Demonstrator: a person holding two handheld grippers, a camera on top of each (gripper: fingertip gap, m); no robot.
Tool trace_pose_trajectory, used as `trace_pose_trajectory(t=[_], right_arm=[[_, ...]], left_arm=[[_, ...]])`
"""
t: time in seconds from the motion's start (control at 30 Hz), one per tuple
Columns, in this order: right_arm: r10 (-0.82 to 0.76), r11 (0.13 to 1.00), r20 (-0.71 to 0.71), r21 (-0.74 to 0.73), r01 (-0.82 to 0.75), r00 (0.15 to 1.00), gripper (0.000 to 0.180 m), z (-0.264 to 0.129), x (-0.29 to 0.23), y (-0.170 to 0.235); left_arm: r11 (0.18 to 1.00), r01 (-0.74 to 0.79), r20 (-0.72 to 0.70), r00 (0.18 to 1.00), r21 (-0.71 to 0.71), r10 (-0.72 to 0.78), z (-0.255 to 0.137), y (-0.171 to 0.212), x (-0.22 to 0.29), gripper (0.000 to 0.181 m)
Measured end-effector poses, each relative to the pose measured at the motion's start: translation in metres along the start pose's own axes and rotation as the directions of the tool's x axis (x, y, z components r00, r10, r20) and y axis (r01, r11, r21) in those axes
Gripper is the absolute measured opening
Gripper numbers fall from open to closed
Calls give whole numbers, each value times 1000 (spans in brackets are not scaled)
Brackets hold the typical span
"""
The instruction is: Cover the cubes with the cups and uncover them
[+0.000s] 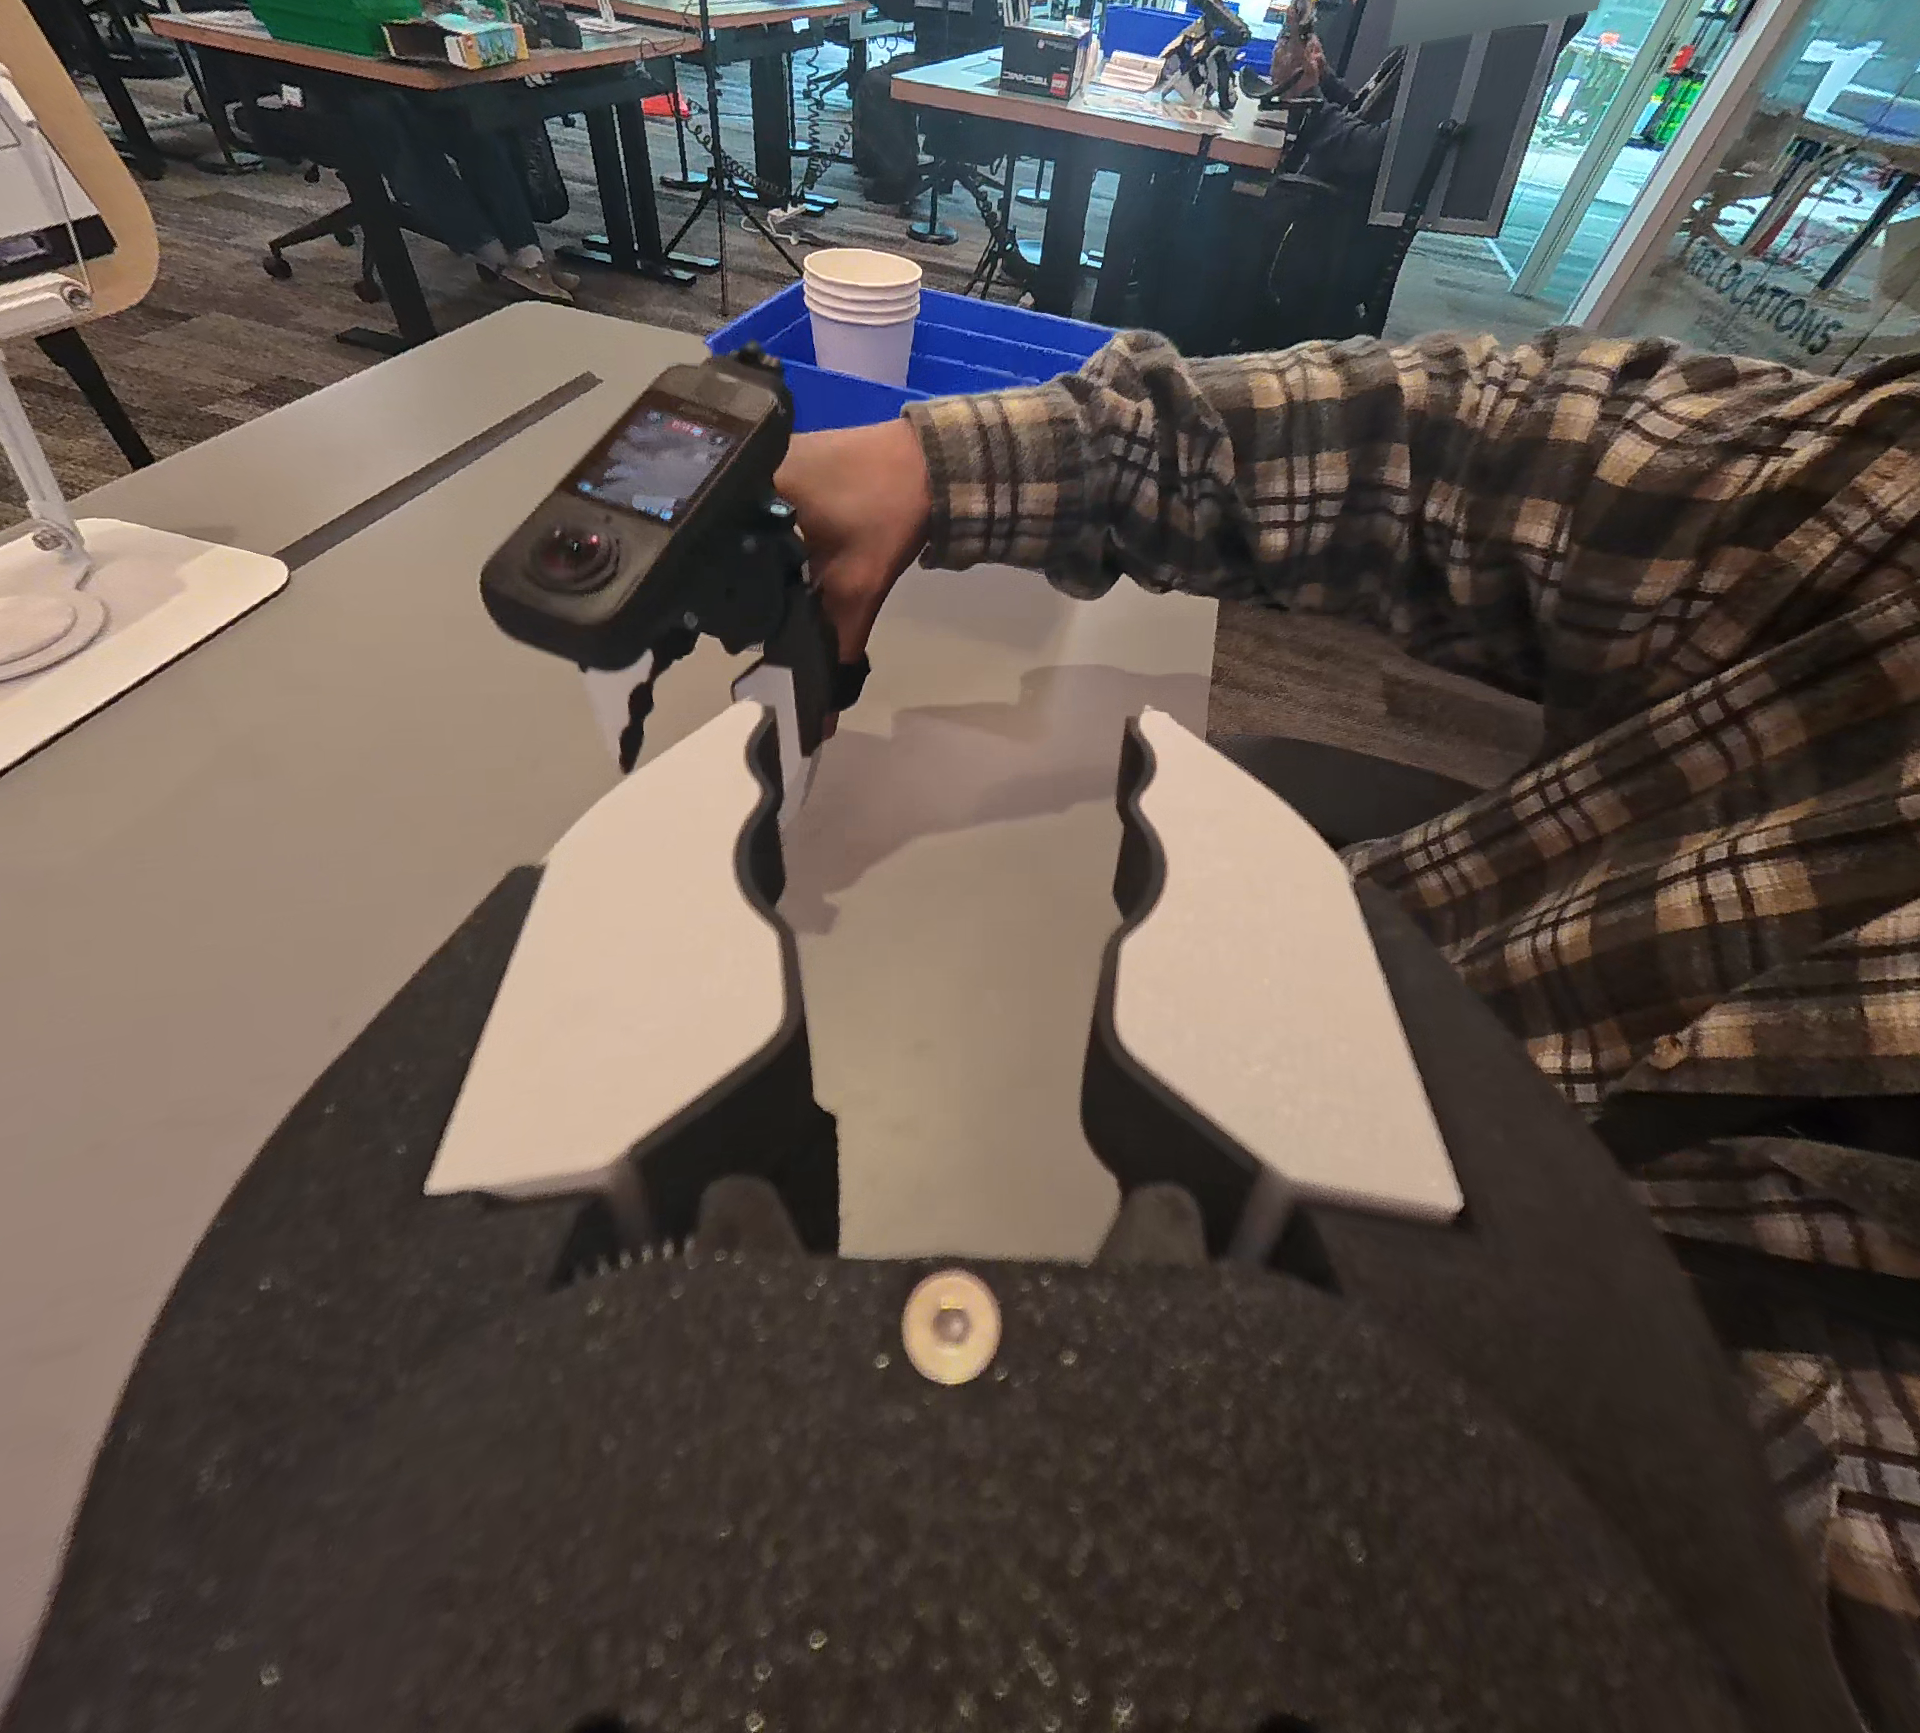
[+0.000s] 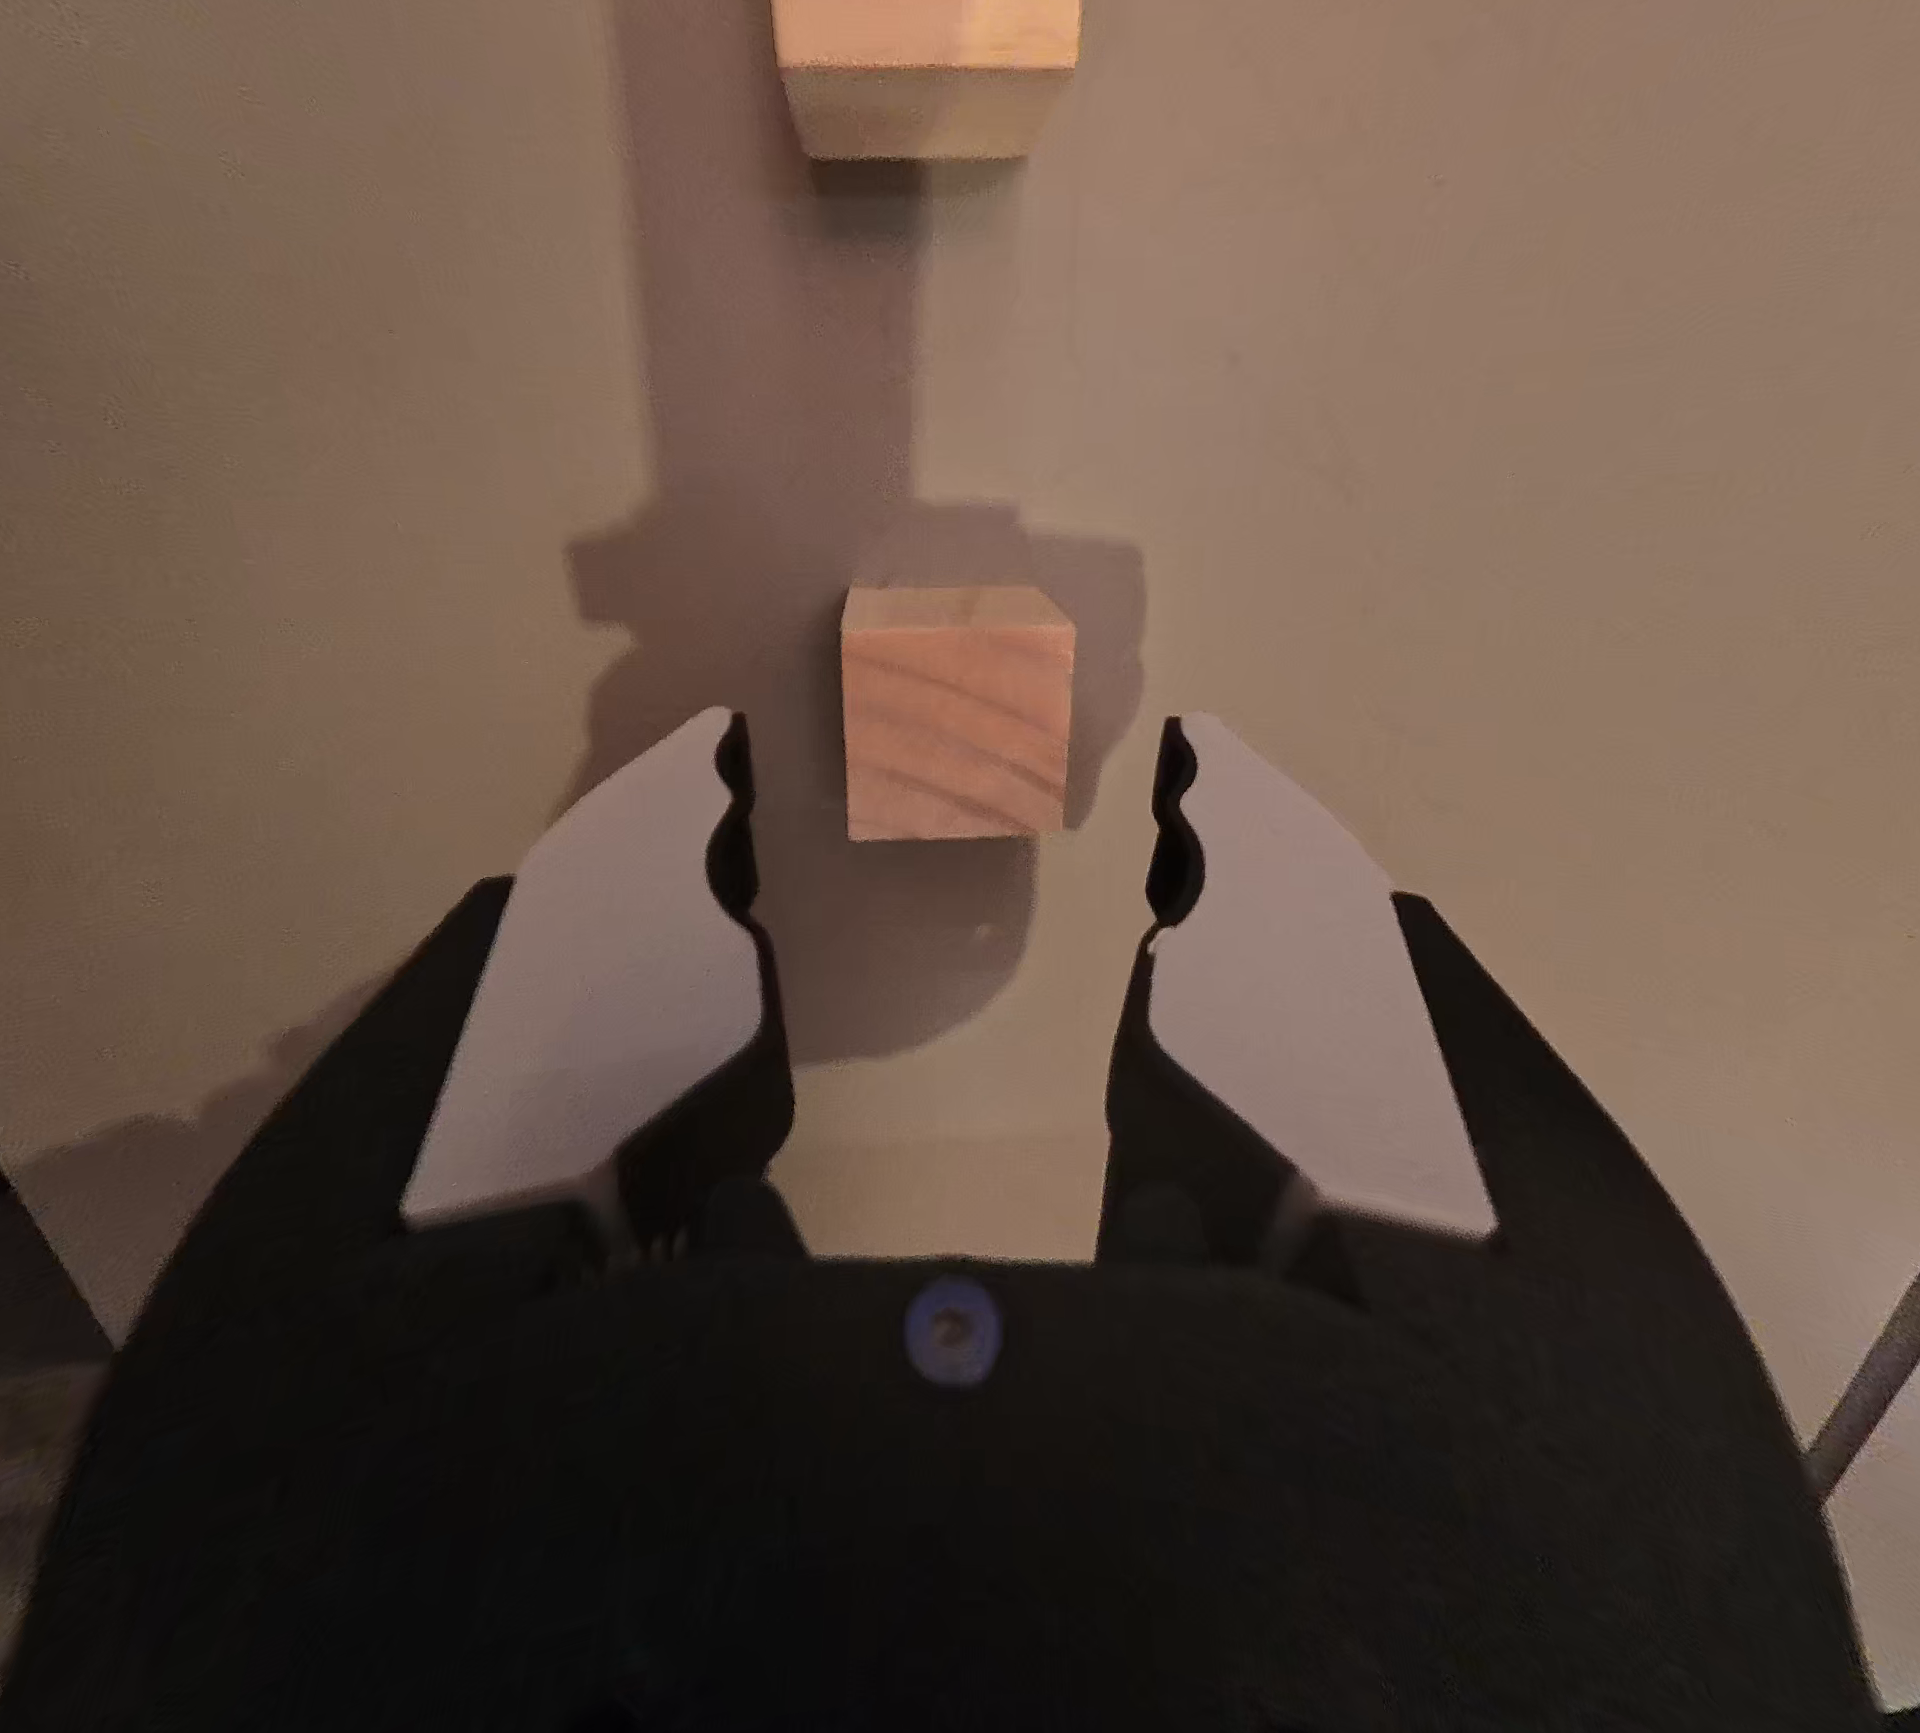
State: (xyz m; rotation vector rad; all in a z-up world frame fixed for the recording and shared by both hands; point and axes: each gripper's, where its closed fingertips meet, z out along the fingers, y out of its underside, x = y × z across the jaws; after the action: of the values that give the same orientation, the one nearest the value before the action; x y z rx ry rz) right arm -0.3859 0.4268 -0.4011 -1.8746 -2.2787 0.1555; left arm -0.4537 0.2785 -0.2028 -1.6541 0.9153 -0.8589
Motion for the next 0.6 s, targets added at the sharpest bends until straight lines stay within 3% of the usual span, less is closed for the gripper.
trace_pose_trajectory(t=[0.07, 0.13, 0.27, 0.43, 0.6], right_arm=[[3, 999, 16, -32, -2, 1000, 67, 8, -1, 4], [8, 999, 32, -42, -7, 999, 44, 14, -2, 4], [83, 996, -10, -16, -83, 997, 44, 2, 5, 3], [288, 956, -106, 93, -278, 952, 44, -74, 31, 23], [565, 825, -254, 173, -538, 785, 44, -176, 56, 105]], left_arm=[[1000, -2, 0, 1000, 3, 2, 0, -1, 0, 61], [1000, -2, -2, 1000, 2, 2, 0, 0, 0, 61], [1000, -3, -2, 1000, 3, 3, 0, -1, 1, 61], [1000, -4, -7, 1000, 6, 4, 0, -1, 2, 61], [1000, -10, -19, 1000, -8, 10, 4, 0, 8, 61]])
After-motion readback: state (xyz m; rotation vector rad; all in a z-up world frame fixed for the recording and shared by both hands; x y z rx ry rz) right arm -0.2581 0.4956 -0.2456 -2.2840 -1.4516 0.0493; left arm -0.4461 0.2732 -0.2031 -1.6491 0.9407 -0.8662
